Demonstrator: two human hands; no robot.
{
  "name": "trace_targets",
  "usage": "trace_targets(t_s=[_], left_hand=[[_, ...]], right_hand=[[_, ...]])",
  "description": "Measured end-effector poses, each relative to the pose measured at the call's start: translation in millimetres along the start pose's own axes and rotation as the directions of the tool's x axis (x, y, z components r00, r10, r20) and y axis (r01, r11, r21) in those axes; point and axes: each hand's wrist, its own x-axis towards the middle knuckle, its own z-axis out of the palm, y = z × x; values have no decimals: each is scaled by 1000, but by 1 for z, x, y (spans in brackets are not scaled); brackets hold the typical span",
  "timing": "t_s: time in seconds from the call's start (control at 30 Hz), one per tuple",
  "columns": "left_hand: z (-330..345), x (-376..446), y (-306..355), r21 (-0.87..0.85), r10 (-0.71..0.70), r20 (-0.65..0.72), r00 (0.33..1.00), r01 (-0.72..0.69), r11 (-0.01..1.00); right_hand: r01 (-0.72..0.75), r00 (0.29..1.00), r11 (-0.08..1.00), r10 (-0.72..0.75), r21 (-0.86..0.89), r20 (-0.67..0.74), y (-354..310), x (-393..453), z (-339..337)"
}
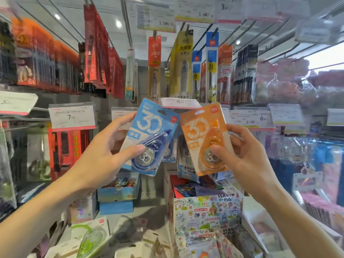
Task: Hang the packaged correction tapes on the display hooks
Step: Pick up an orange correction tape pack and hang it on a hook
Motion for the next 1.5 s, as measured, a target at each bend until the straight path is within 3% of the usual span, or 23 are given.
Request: trace_targets(t_s=[0.3,0.77,1.0,1.17,1.5], left_hand=[[25,-3,-12,-13,-68,29,997,68,998],[46,6,-9,0,-90,-20,996,90,996],[65,1,-23,-94,-163,-63,985,157,983],[78,0,-38,-148,-228,-109,968,211,966],[92,39,-78,-82,-310,-138,941,301,950]], right_hand=[[31,997,999,-29,30,-73,-8,4,4],[-10,999,1000,11,17,-37,-4,4,0],[-12,1000,1000,12,26,-24,1,2,0],[-58,998,998,58,26,13,7,-4,3],[-180,979,983,183,-40,90,31,-33,8]])
